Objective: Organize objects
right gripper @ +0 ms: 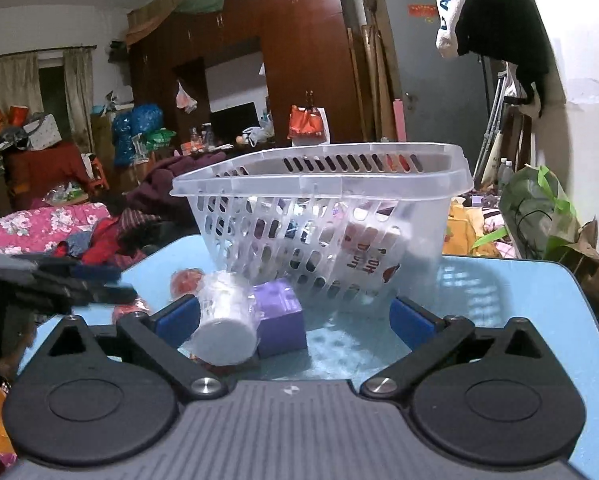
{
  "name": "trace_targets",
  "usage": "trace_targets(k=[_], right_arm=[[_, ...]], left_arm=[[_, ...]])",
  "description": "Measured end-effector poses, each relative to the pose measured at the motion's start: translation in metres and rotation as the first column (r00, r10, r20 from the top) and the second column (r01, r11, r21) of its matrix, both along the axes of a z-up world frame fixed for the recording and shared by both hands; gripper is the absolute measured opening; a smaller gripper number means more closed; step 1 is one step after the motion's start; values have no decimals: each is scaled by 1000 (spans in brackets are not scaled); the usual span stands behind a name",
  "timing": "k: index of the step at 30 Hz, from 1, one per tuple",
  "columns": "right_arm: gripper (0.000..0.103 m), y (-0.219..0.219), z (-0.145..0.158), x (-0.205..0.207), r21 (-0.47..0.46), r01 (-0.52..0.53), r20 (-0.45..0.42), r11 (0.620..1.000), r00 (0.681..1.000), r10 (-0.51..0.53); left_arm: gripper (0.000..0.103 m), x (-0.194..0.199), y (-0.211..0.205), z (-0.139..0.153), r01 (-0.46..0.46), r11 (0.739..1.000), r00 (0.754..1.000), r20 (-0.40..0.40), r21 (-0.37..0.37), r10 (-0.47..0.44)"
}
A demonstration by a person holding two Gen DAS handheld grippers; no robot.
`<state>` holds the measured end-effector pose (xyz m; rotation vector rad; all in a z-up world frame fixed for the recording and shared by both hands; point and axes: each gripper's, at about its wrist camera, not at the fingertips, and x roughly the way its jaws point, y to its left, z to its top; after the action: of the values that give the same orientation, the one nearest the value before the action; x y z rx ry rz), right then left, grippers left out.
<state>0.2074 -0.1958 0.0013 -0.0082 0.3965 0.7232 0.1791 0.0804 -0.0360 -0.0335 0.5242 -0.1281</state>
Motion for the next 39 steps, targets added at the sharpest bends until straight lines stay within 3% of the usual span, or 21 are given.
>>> trace_targets(k=[7, 14, 15, 16, 17, 21, 23, 28, 33, 39], right_arm=[[103, 1, -6, -4, -2, -8, -18, 1000, 1000, 8], [103, 27, -12, -10, -64, -51, 10, 997, 999, 52], [102, 33, -11, -9, -80, -58, 18, 995, 998, 59], [101, 38, -11, -8, -93, -61, 24, 994, 998, 63], [95, 44, -11, -6, -107, -69, 25, 992, 997, 72], [64, 59, -15, 0, -141, -116, -7, 983, 993, 117], [52, 62, -19, -1, -163, -129, -19, 978, 992, 128], [51, 40, -18, -10, -93, -106, 3, 990, 994, 107], [51, 11, -15, -17, -5, -57, 17, 998, 998, 57], [51, -11, -11, -17, 33, 10, 26, 999, 1000, -11]], left_arm=[[86, 1, 1, -7, -4, 1000, 1000, -13, 28, 4], [85, 2, -10, -14, 5, 998, 999, -34, 59, -3], [81, 3, -11, -14, -8, 997, 999, -35, 76, 11], [68, 5, -14, -15, -20, 995, 999, -44, 97, 24], [62, 7, -16, -16, -18, 994, 998, -61, 107, 24], [59, 9, -16, -17, -1, 995, 997, -82, 98, 9], [52, 7, -17, -17, -2, 995, 997, -79, 100, 10], [49, -7, -26, -14, -8, 990, 1000, 6, 139, 8], [49, -15, -30, -9, 20, 997, 998, 63, 80, -26], [49, -23, -39, 4, 46, 998, 992, 113, 47, -51]])
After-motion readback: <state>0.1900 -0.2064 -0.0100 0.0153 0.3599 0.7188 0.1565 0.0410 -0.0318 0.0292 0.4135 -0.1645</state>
